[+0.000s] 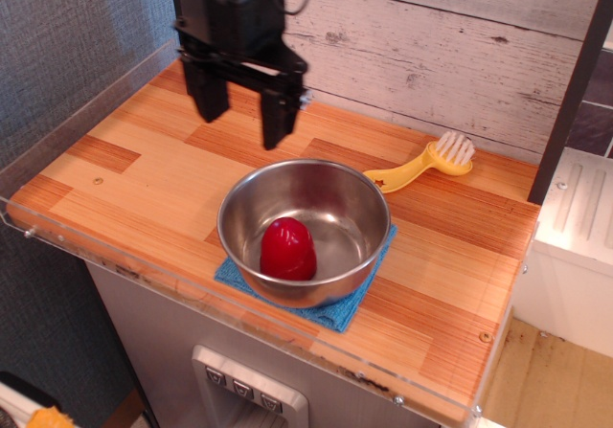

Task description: Pick up the red fruit and place it in the pot

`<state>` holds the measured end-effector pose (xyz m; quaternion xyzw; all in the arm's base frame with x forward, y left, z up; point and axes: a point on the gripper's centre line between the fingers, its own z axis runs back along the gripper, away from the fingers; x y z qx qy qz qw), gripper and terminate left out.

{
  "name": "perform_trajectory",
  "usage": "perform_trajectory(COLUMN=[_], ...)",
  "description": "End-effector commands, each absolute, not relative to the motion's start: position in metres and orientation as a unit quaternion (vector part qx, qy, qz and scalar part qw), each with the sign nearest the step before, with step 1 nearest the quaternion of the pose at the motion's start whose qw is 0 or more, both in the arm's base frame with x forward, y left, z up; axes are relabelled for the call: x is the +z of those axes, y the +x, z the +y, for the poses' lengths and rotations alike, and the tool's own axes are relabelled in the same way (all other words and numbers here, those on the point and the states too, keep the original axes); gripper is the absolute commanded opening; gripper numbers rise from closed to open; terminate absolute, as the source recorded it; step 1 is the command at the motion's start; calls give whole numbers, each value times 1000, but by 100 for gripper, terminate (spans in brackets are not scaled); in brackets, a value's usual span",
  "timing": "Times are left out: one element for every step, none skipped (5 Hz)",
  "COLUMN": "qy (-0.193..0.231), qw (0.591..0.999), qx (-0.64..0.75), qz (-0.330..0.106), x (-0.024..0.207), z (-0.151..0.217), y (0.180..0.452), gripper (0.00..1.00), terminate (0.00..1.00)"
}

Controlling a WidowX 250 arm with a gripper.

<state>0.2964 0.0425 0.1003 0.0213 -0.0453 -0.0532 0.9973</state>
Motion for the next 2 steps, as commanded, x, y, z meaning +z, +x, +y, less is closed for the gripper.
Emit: perform_trajectory(qy=[24,24], qw=[997,997], qx=[-44,-44], qz=[-65,-65], x=[106,106], z=[43,43], y=[295,295], gripper=[100,100], terminate=[0,100])
